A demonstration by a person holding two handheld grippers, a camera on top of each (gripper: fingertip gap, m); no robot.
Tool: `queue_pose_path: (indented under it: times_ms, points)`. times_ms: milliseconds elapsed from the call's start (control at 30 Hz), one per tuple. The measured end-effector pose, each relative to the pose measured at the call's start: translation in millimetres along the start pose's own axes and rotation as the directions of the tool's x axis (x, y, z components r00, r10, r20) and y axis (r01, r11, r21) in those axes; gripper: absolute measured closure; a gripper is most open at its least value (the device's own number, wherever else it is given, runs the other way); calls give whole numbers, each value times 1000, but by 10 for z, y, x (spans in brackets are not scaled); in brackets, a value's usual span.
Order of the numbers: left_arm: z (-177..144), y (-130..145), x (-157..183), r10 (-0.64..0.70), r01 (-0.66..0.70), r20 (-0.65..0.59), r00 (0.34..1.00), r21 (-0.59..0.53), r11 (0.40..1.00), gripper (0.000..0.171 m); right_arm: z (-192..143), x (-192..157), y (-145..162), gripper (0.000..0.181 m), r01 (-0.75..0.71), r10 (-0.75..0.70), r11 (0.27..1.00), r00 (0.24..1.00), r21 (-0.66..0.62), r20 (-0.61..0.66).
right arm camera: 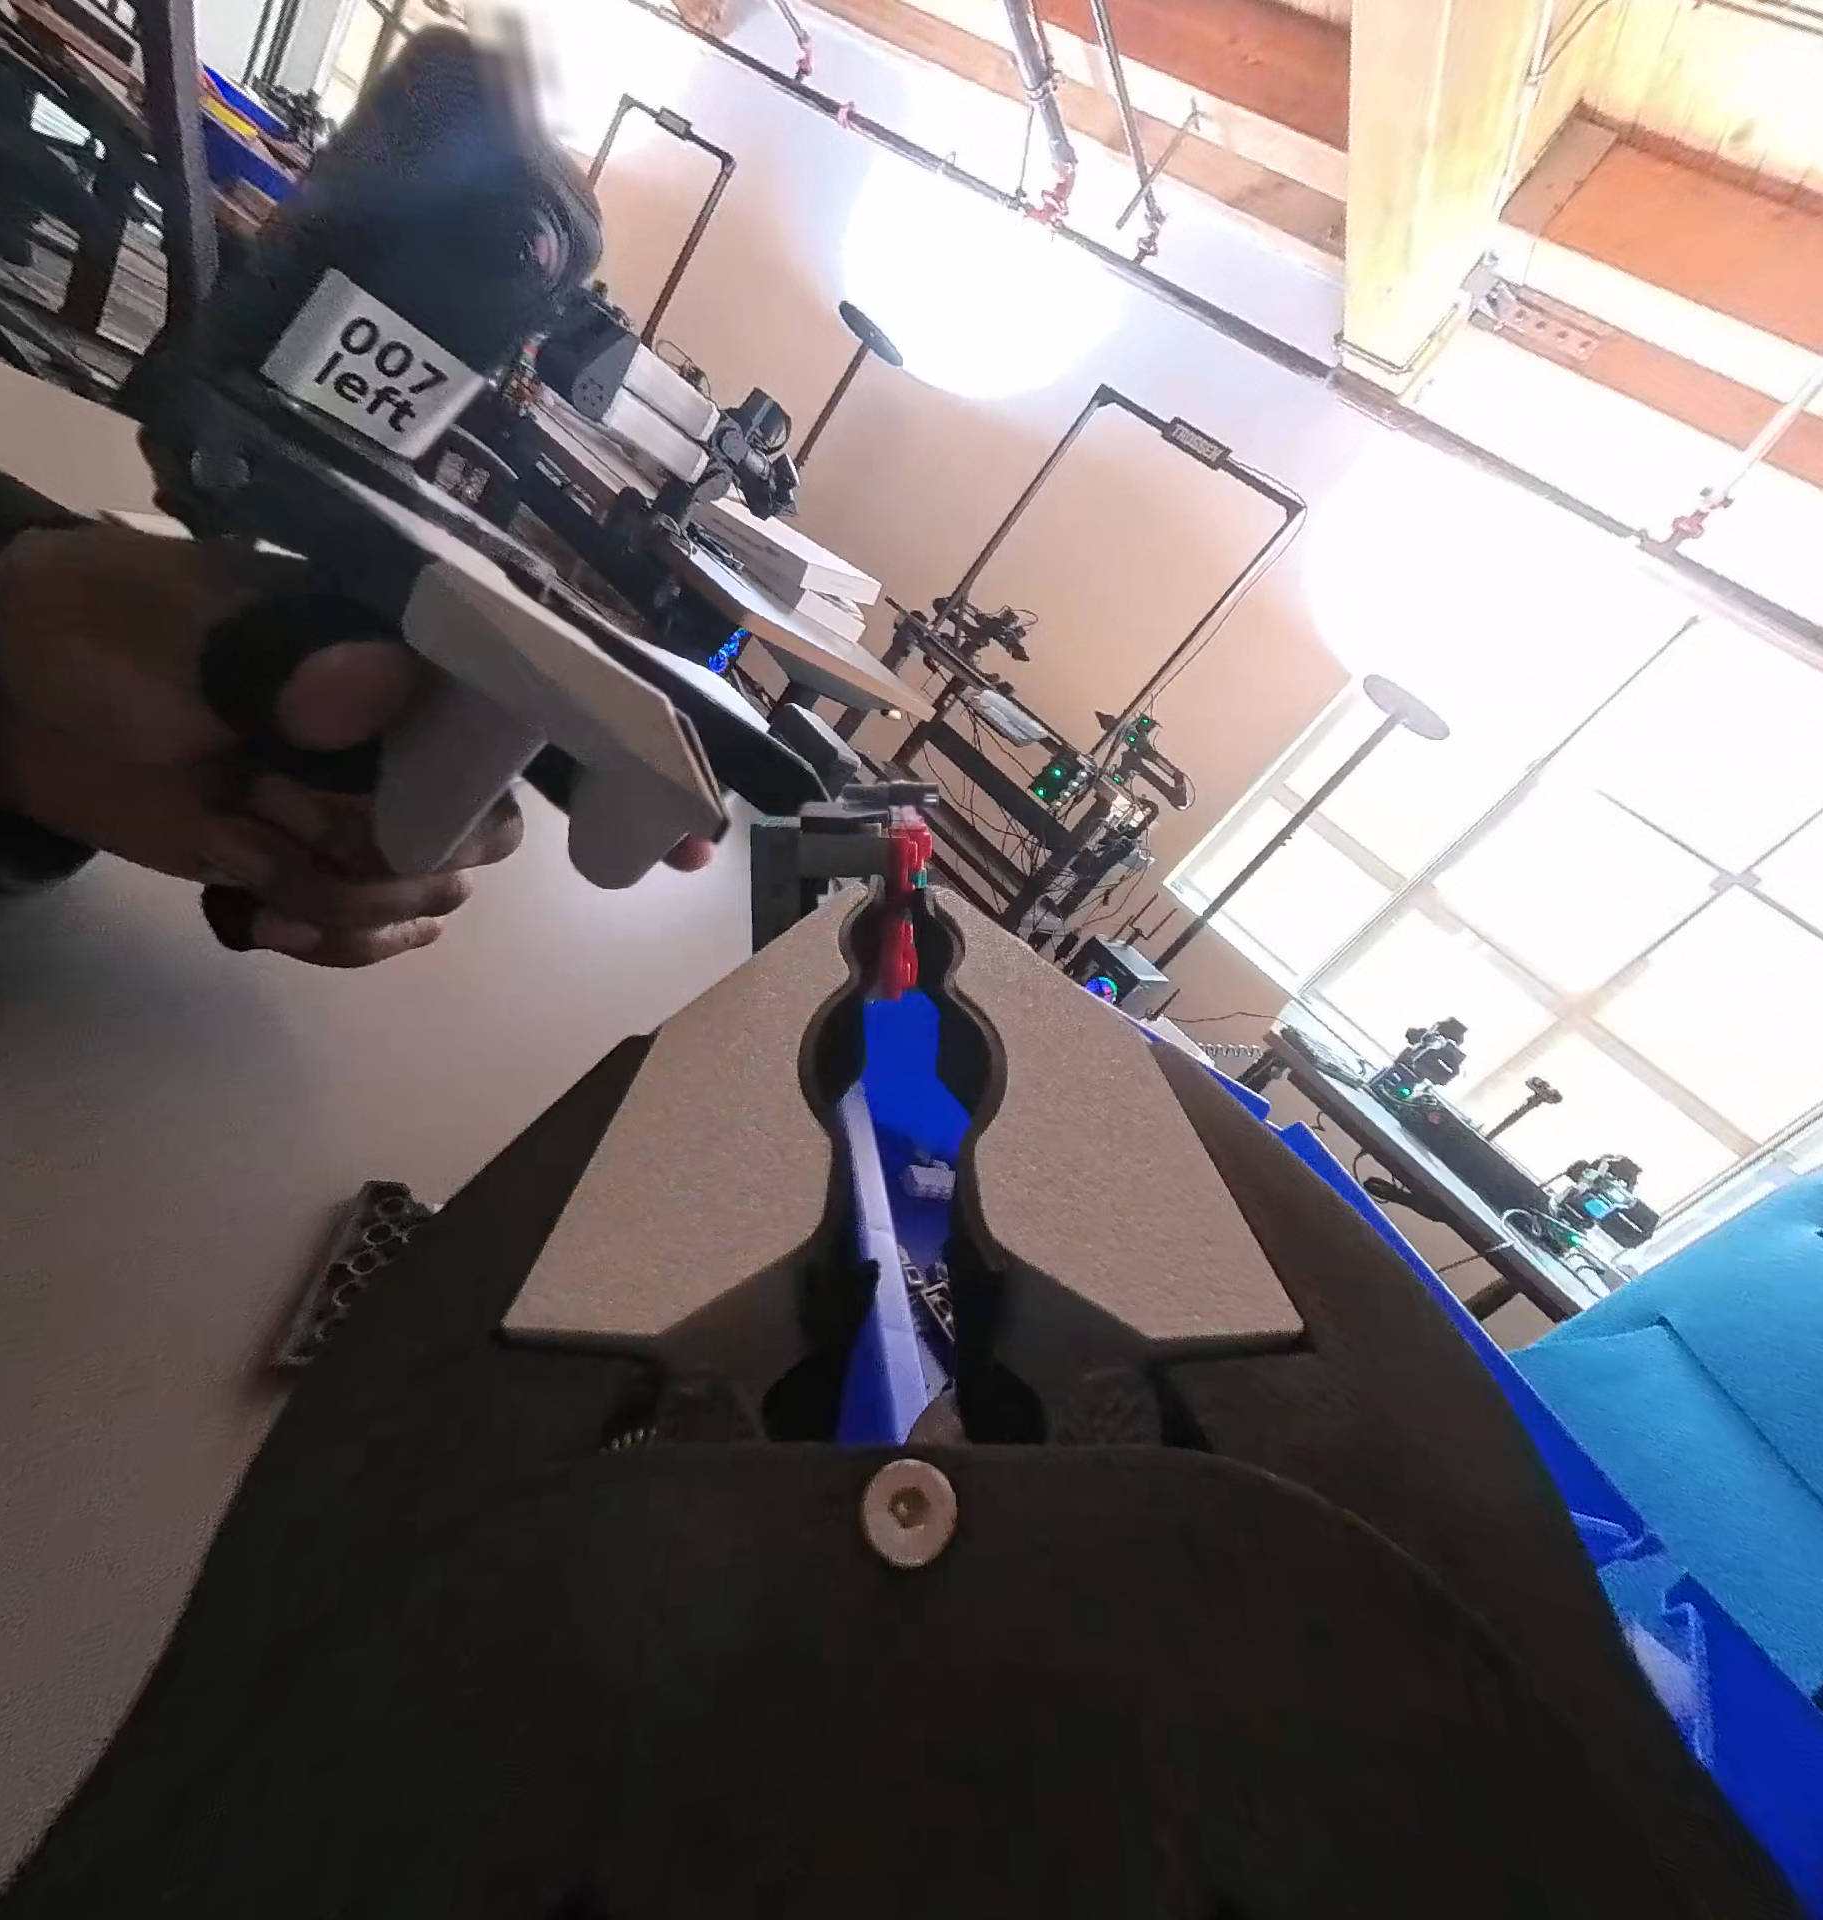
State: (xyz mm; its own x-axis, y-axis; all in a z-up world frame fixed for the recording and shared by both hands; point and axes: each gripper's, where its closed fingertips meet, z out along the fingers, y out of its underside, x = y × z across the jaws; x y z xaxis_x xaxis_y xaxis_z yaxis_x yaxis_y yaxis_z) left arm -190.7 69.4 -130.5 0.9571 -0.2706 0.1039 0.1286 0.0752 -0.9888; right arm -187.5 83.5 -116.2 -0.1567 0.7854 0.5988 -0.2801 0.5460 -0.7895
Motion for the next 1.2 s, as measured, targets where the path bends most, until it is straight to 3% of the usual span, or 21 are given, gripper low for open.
queue_pose_path:
  times_ms: [167,400,633,1067,1200]
  points:
    - [65,57,11,33,-32,40,999,-14,999,114,-14,-68,-60,177,9,-9,1000,1000,24,11]
    - [60,43,87,44,-44,-1,999,5,999,141,-35,-105,-121,177,32,-33,998,999,59,19]
    - [49,27,99,44,-44,-14,999,15,999,142,-44,-117,-144,177,27,-29,997,999,74,29]
    - [-22,-31,70,33,-32,-37,999,26,999,142,-50,-133,-159,170,-172,156,981,975,94,158]
    - [-61,-51,112,48,-46,-81,996,23,999,142,-62,-101,-176,163,-296,270,951,937,93,223]
